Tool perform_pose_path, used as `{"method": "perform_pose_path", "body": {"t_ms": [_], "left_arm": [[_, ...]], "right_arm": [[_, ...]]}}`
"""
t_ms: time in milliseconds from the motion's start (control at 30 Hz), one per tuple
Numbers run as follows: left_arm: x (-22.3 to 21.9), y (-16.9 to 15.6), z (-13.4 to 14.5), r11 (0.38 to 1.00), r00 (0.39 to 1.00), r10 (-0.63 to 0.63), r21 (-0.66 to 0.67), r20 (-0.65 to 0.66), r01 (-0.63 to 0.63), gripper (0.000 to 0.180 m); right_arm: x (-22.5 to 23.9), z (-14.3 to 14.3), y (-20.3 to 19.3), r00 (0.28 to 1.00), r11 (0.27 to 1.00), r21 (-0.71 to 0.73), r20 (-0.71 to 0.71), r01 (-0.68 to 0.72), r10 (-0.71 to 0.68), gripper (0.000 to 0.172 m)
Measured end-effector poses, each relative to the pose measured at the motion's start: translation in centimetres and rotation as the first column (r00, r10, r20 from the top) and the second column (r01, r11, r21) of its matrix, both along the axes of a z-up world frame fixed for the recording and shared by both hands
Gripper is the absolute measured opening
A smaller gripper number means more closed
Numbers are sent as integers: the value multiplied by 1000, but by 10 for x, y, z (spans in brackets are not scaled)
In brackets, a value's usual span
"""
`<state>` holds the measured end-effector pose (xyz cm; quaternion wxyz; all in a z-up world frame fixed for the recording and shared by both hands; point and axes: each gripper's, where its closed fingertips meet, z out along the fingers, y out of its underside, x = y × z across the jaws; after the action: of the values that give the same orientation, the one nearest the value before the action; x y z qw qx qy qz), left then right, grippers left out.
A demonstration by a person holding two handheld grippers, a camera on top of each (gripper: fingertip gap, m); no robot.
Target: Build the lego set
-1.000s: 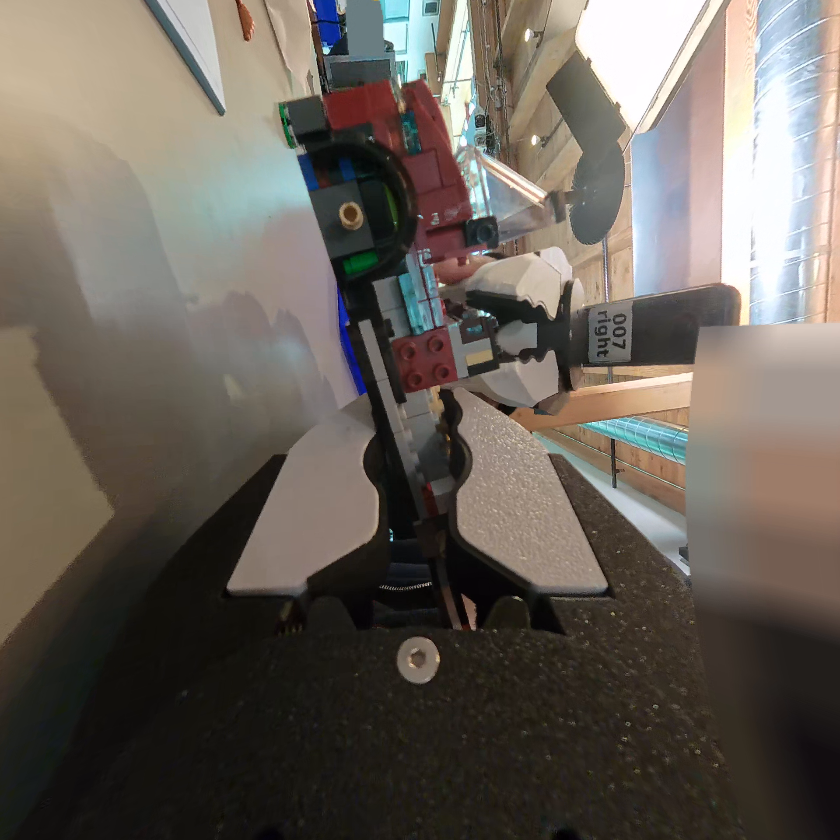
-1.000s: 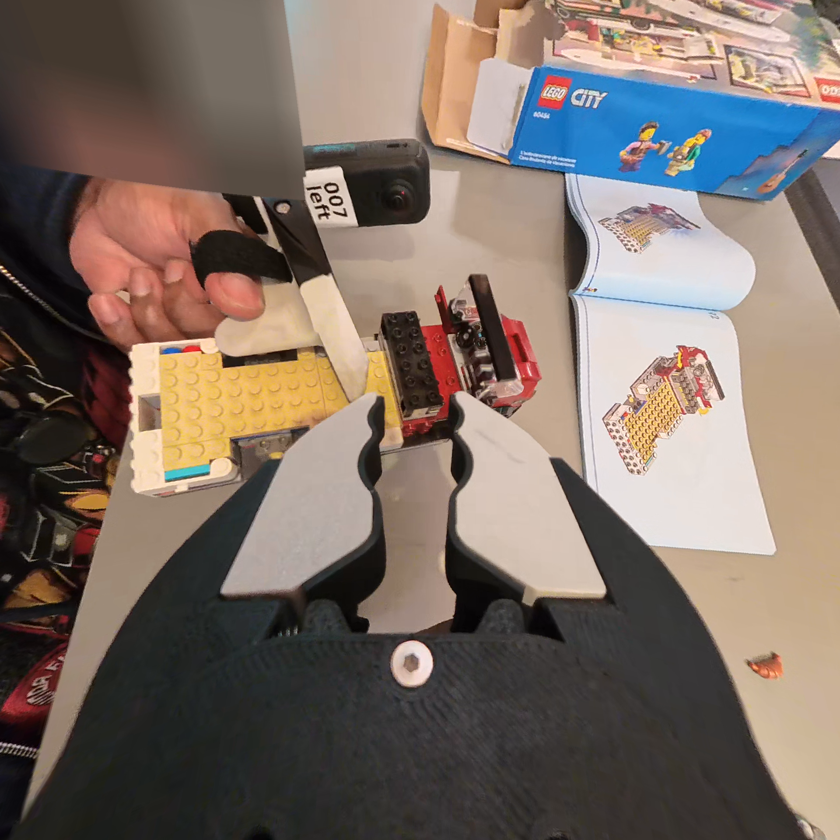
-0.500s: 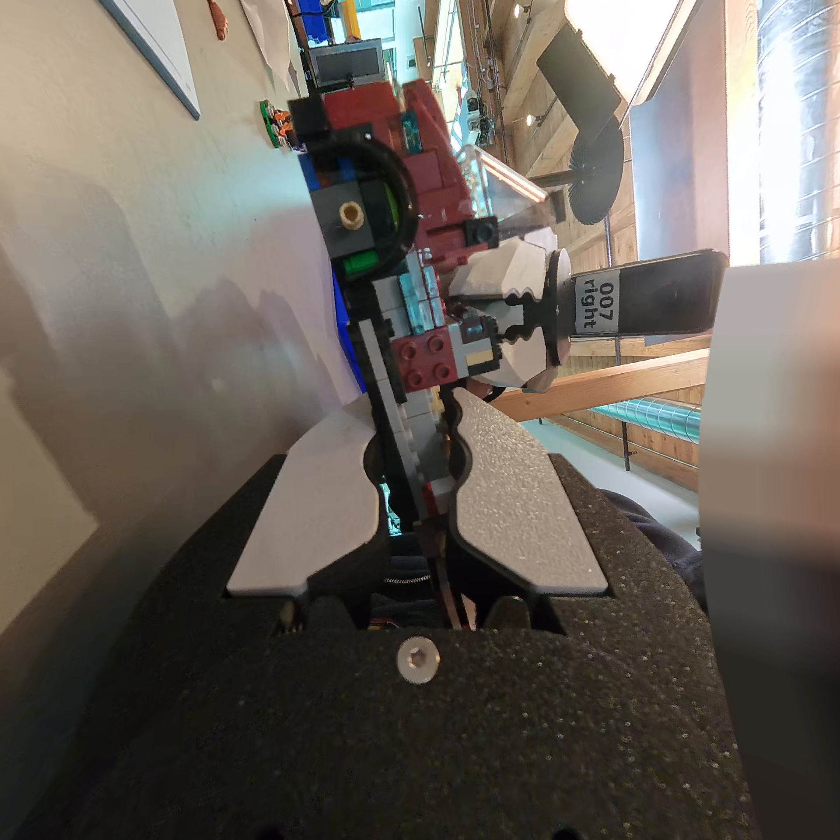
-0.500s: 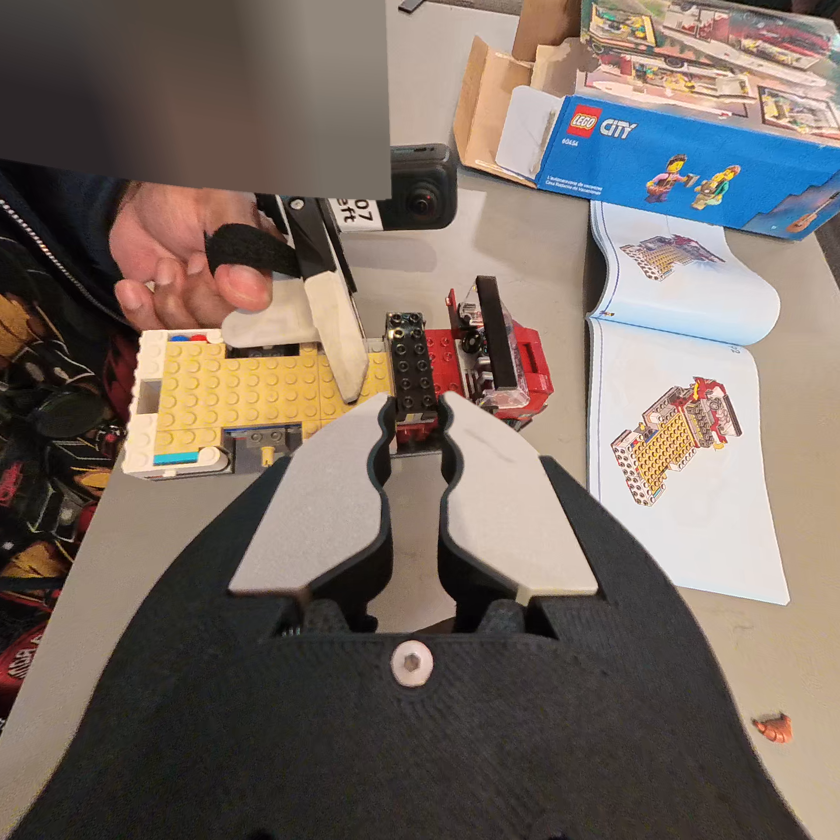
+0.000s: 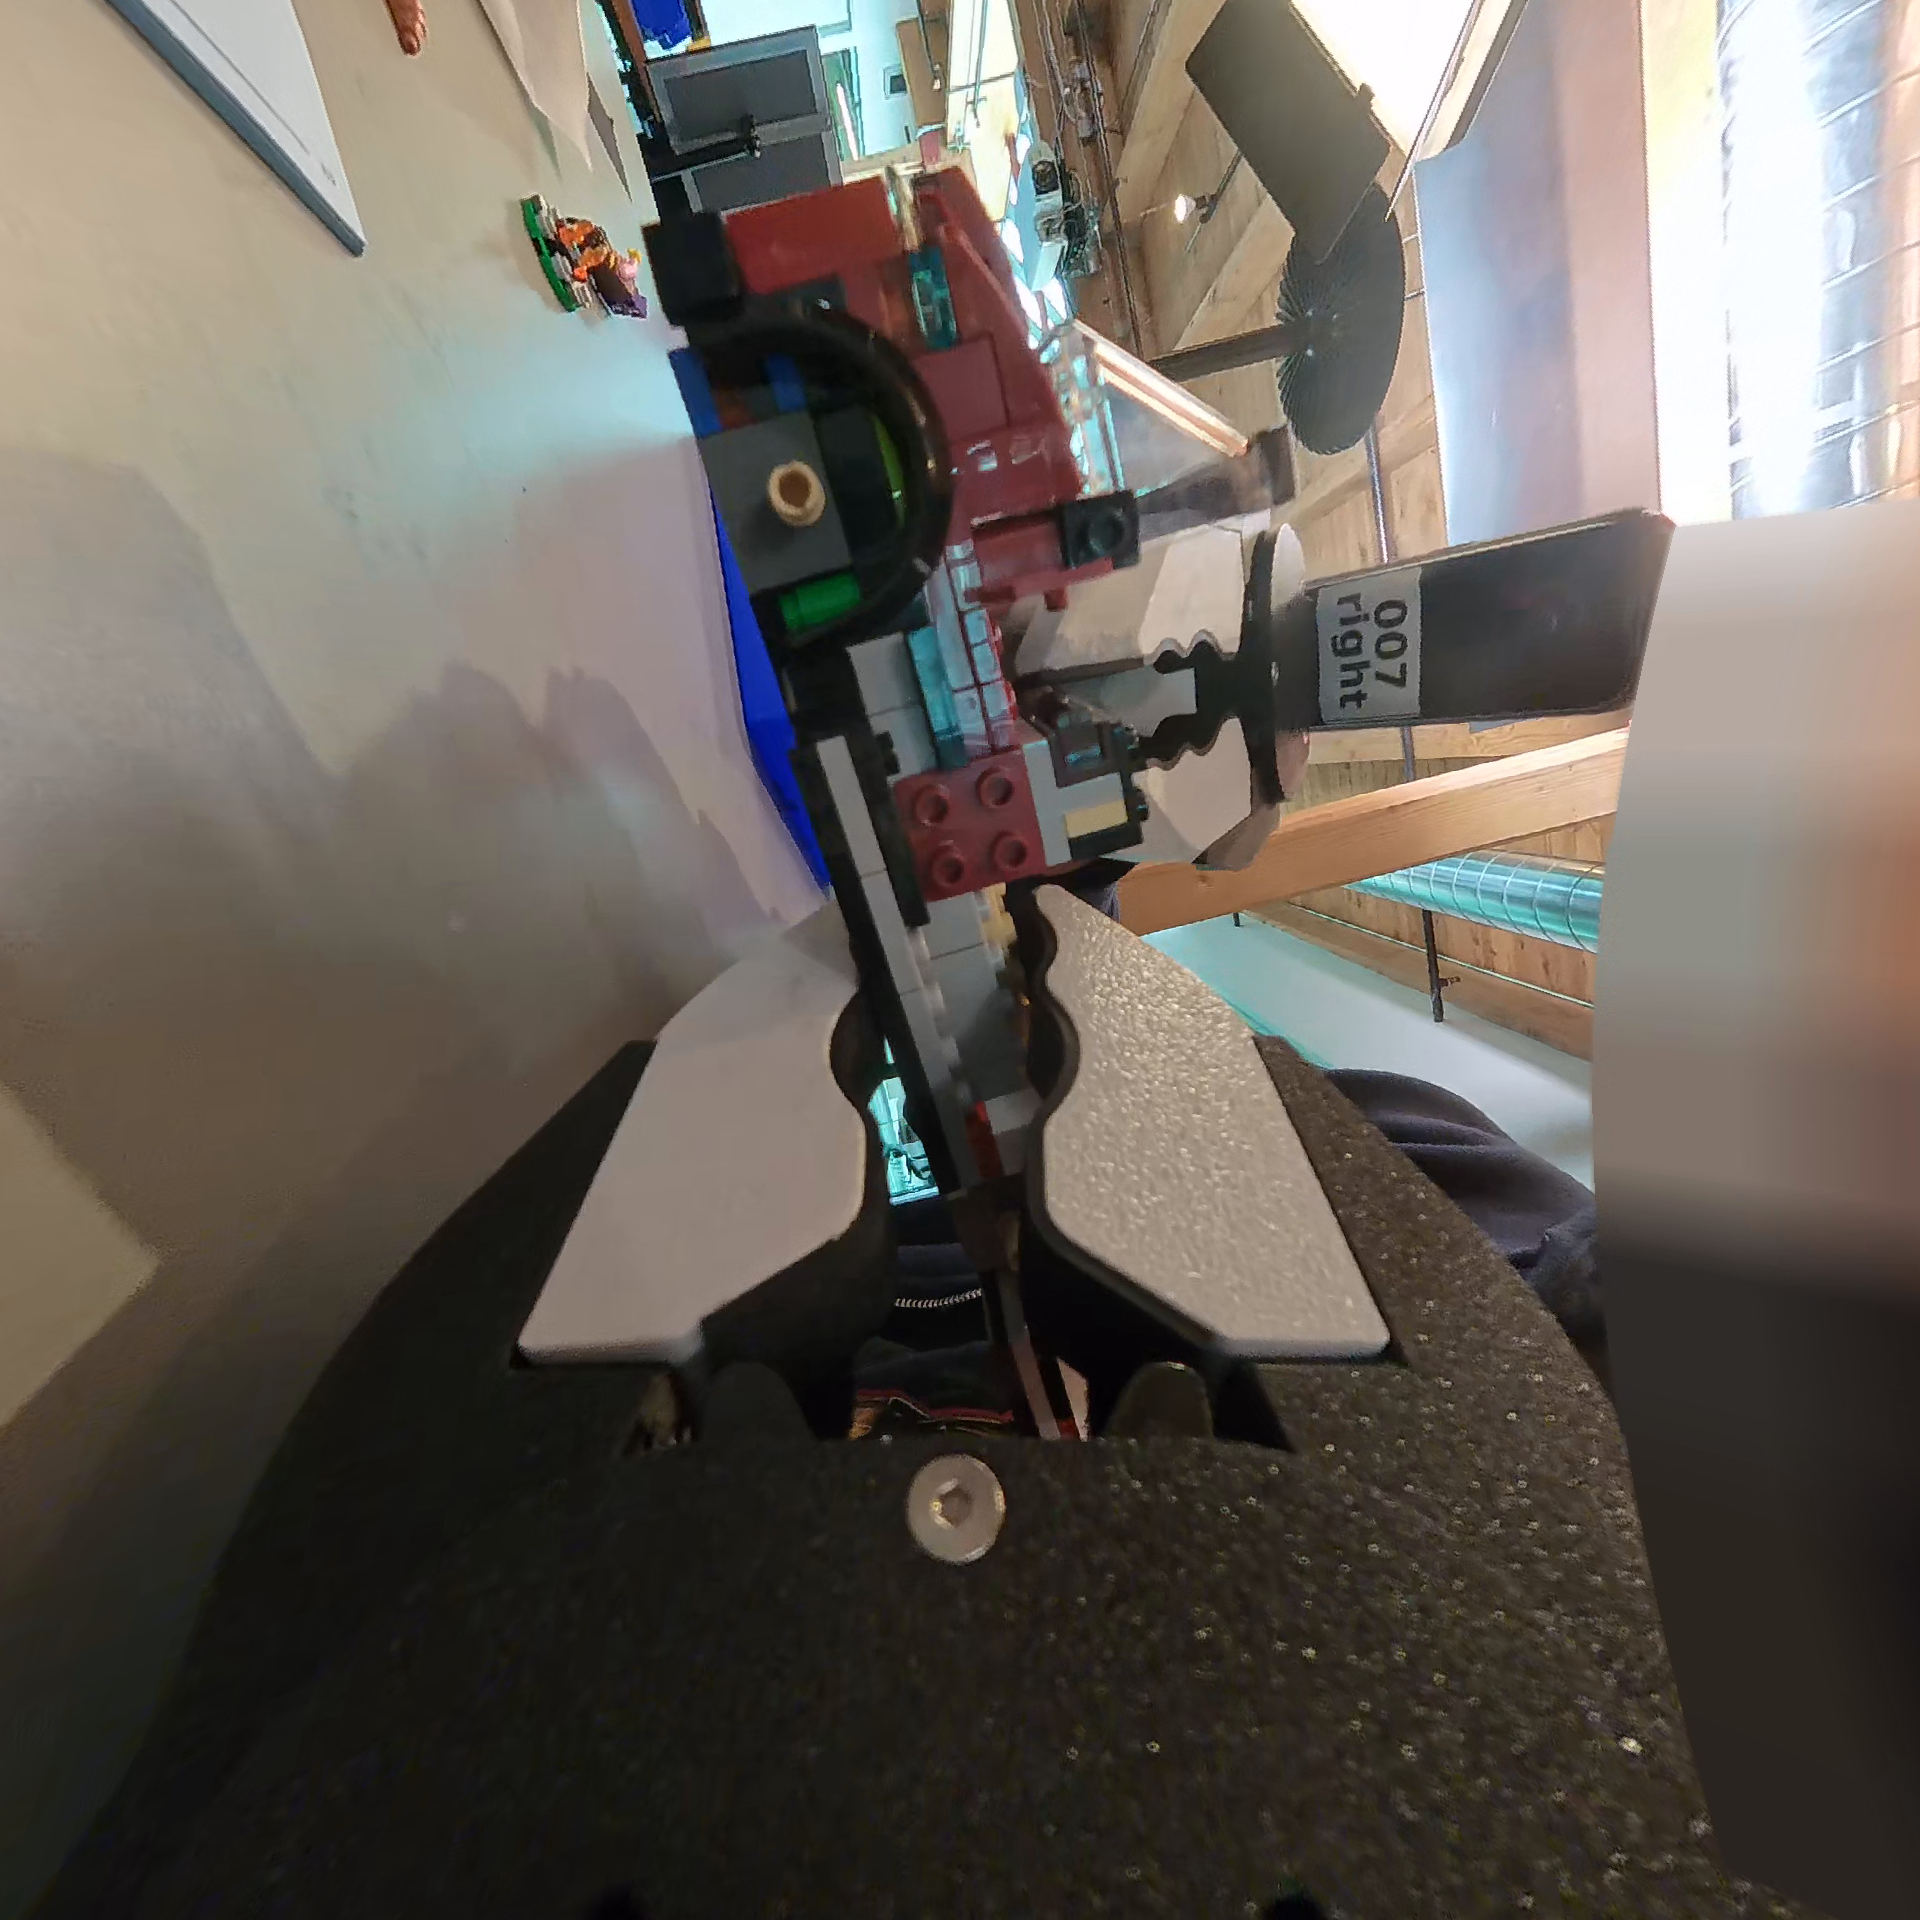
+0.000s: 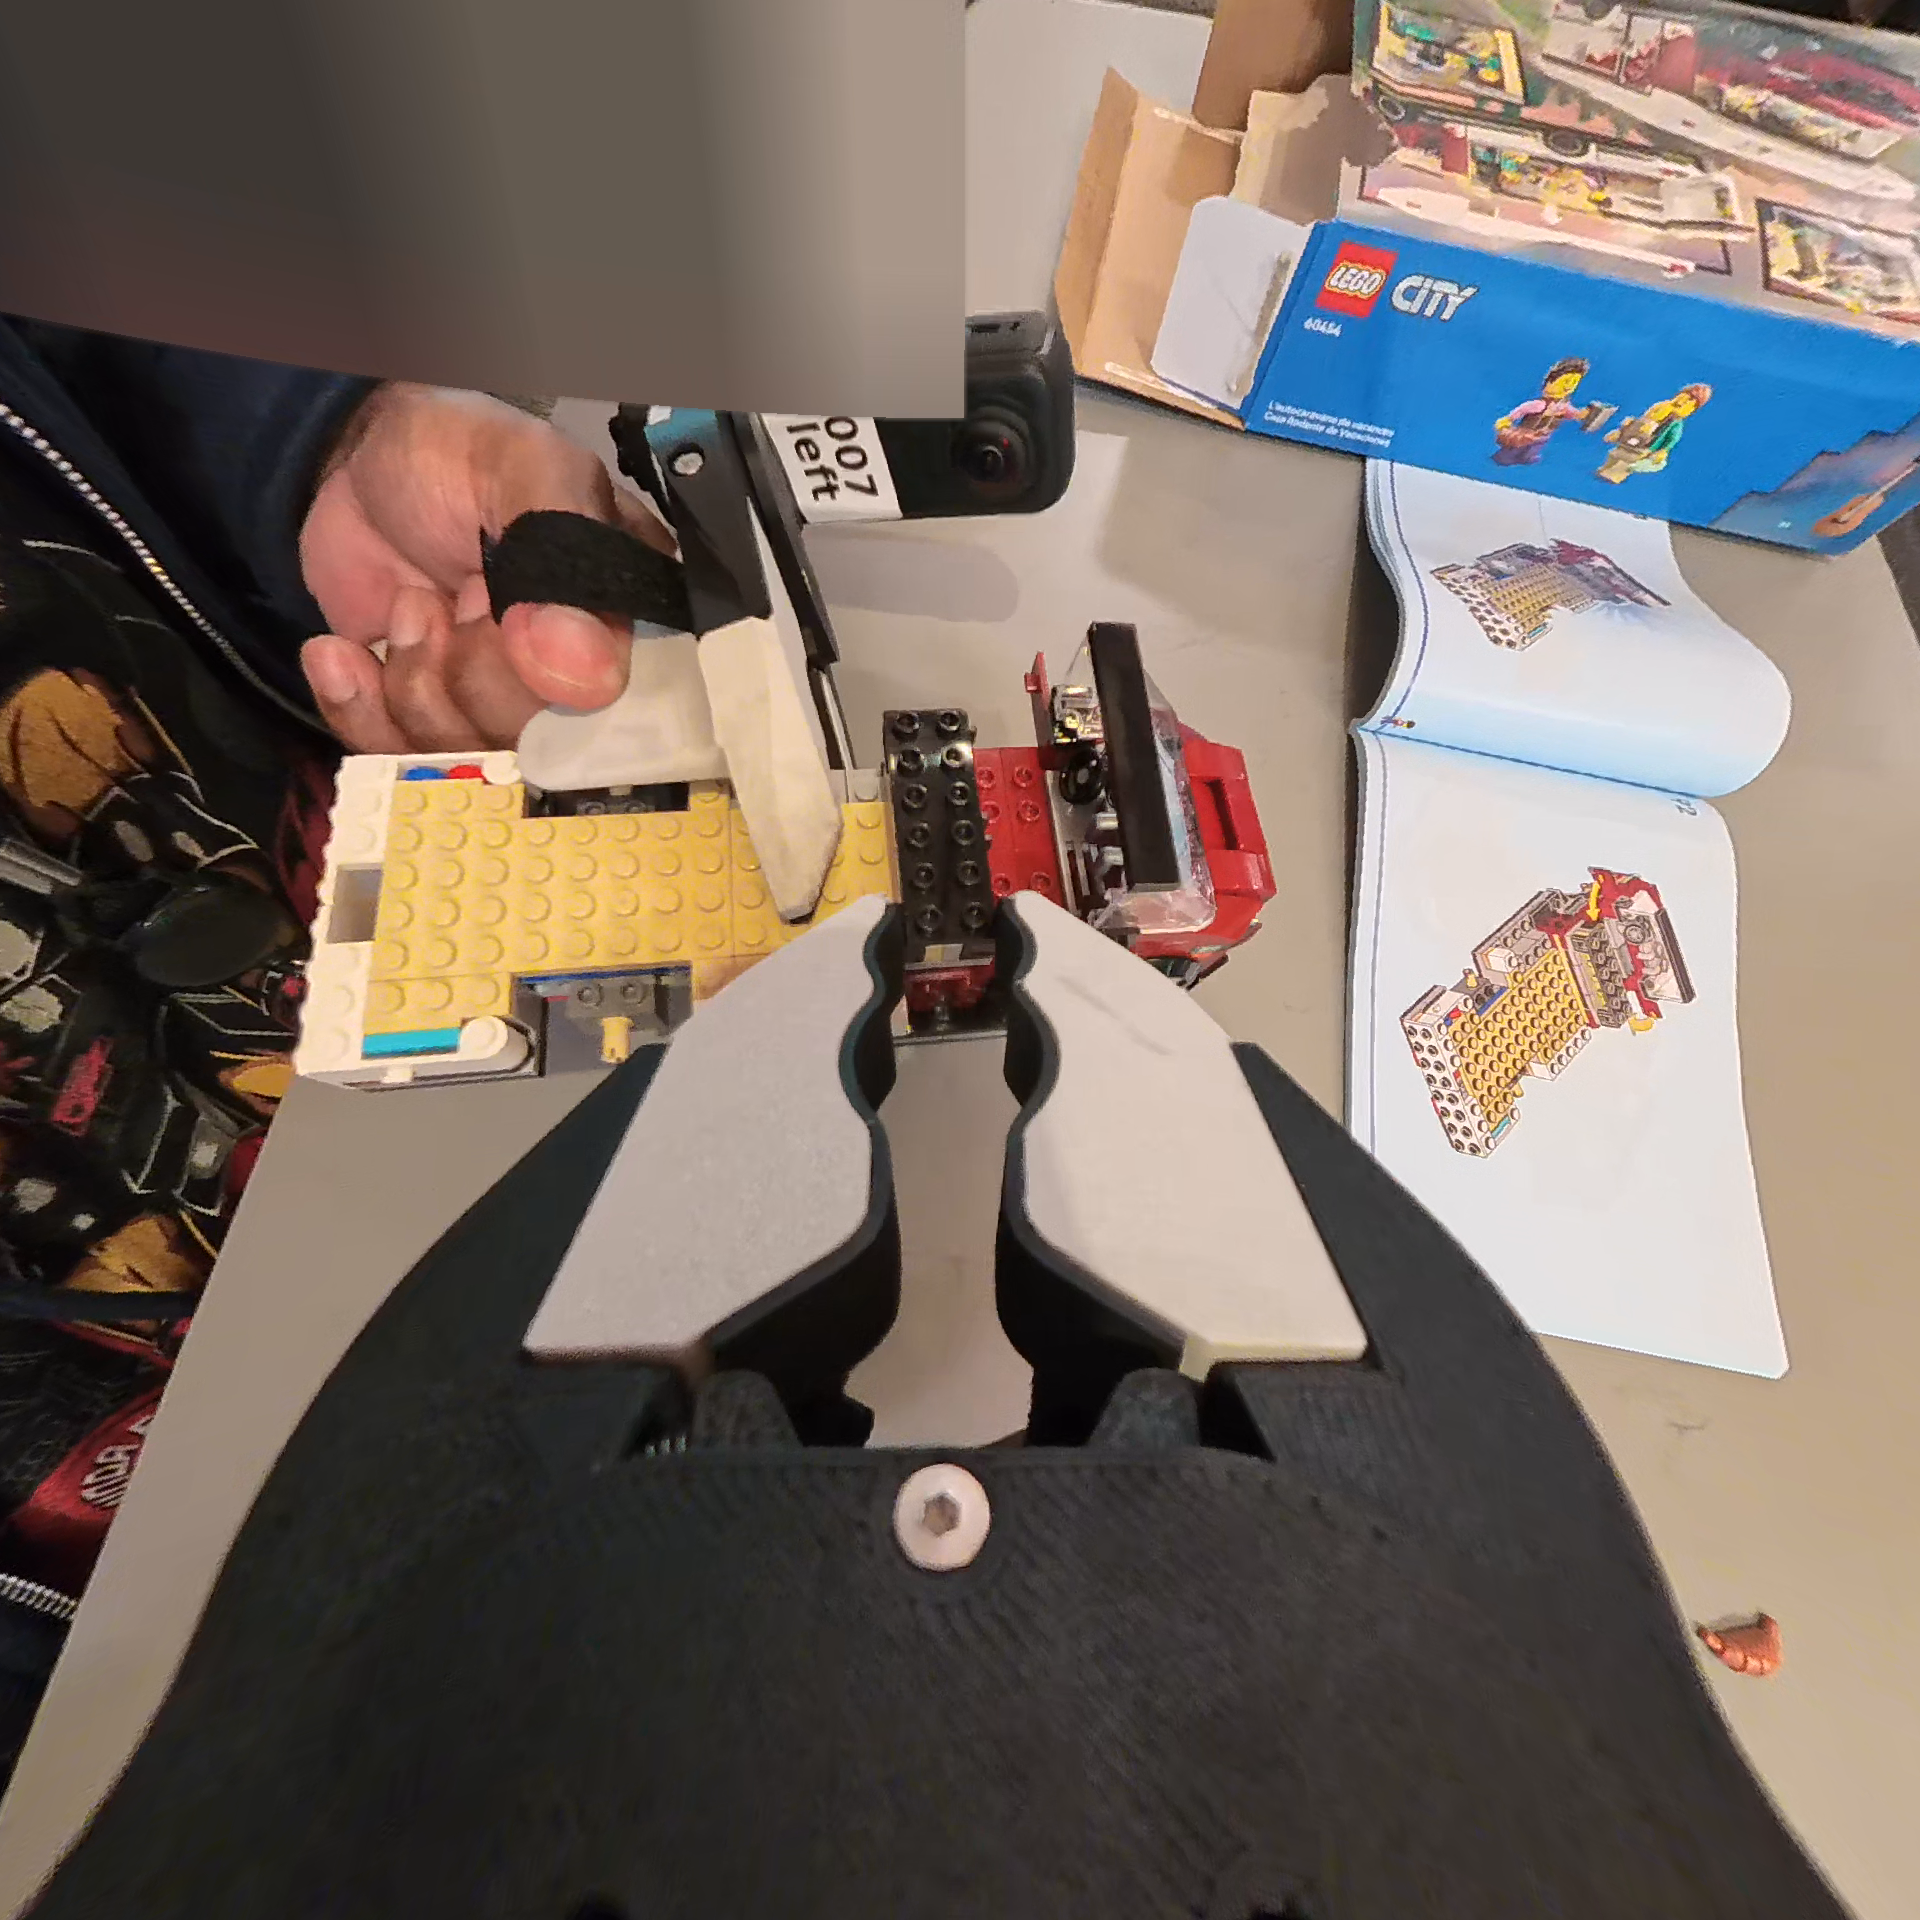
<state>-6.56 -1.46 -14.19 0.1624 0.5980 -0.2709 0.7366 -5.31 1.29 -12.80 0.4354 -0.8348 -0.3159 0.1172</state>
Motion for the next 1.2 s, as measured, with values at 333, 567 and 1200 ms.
{"method": "perform_pose_path", "body": {"t_ms": [333, 567, 1200], "left_arm": [[0, -5, -2, 1000, 1000, -5, -10, -14, 5, 23], [2, -5, -3, 995, 1000, 8, 99, -21, -6, 25], [4, 0, -7, 993, 999, 36, 109, 25, -39, 25]], "right_arm": [[1, -3, -5, 999, 1000, 0, 42, 25, -25, 17], [5, -6, -1, 990, 995, 34, 104, 93, -96, 18], [20, 16, -10, 957, 951, 119, -72, 287, -280, 16]]}}
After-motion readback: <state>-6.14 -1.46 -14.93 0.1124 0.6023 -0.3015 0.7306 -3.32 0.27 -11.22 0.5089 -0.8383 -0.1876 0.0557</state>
